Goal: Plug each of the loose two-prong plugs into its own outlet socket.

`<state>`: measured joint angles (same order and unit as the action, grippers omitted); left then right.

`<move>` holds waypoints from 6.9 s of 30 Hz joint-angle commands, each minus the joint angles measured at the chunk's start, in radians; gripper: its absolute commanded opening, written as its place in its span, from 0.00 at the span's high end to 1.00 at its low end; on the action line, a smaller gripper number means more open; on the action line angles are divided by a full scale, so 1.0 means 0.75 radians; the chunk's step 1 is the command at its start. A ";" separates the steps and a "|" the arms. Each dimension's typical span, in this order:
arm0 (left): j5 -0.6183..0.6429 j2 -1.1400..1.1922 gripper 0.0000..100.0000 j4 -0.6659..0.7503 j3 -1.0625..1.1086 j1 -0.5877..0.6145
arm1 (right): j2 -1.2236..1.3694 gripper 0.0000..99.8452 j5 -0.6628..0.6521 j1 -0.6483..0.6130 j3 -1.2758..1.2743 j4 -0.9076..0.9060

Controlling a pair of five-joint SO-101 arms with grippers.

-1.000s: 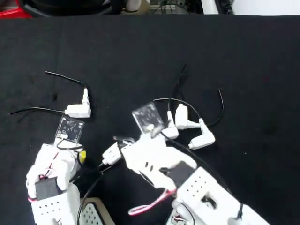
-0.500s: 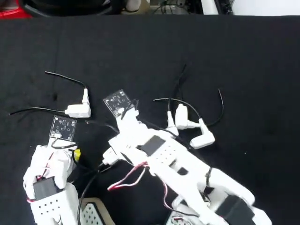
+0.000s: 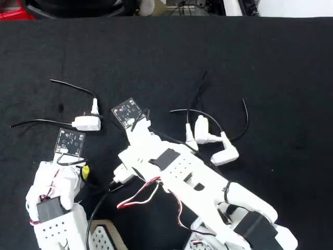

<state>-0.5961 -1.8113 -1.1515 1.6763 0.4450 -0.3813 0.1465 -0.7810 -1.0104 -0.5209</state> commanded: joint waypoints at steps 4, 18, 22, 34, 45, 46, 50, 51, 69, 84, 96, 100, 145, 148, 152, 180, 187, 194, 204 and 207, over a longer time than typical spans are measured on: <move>-0.010 -0.008 0.71 0.027 0.015 0.009 | -0.175 0.99 0.025 0.018 -0.073 0.012; -0.010 -0.008 0.71 0.027 0.015 0.009 | -0.273 0.99 0.113 0.018 -0.302 0.280; -0.010 -0.008 0.71 0.027 0.015 0.009 | -0.273 0.99 0.115 0.020 -0.306 0.286; -0.010 -0.008 0.71 0.027 0.015 0.009 | -0.283 0.99 0.115 0.100 -0.330 0.417; -0.008 -0.008 0.71 0.027 0.015 0.009 | -0.283 0.99 0.178 -0.023 -0.496 0.644; -0.006 -0.008 0.71 0.027 0.011 0.009 | -0.283 0.99 0.178 -0.020 -0.492 0.644; -0.002 -0.008 0.71 0.027 0.005 0.007 | -0.283 0.99 0.174 -0.025 -0.470 0.644; -0.002 -0.008 0.71 0.027 0.007 0.007 | -0.283 0.99 0.172 -0.025 -0.470 0.644; -0.004 -0.008 0.71 0.027 0.015 0.007 | -0.283 0.99 0.145 -0.025 -0.637 0.691; 0.700 -0.006 0.71 0.599 -0.154 -0.396 | -0.283 0.98 0.141 -0.076 -0.668 0.759; 0.532 -0.008 0.71 0.438 -0.101 -0.506 | -0.283 0.94 0.080 -0.078 -0.664 0.757; 0.491 -0.008 0.71 0.383 -0.097 -0.332 | -0.283 0.82 0.080 -0.078 -0.647 0.753; 0.403 -0.008 0.71 0.194 -0.052 0.130 | 0.517 0.78 0.137 -0.027 0.768 -0.329; 0.270 -0.008 0.71 0.194 0.019 0.179 | 0.707 0.78 0.068 -0.006 0.928 -0.440; 0.205 -0.006 0.71 0.164 0.030 0.169 | 0.922 0.78 -0.012 0.047 1.229 -0.685; 0.155 -0.006 0.71 0.108 0.032 0.099 | 1.261 0.92 -0.012 -0.031 1.521 -0.724; 0.155 -0.006 0.71 0.110 0.032 0.093 | 1.255 0.99 -0.023 -0.049 1.523 -0.824; 0.155 -0.006 0.71 0.110 0.032 0.093 | 1.122 0.99 -0.076 0.127 1.511 -0.867; 0.155 -0.006 0.71 0.113 0.032 0.091 | 1.093 0.97 -0.620 0.151 1.271 -0.685; 0.155 -0.006 0.71 0.113 0.032 0.091 | 1.116 0.86 -0.634 0.158 1.306 -0.710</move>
<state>-0.4687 -1.8113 -1.0656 1.6794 0.5278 0.4657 -0.3000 -0.6582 -0.0545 -1.0564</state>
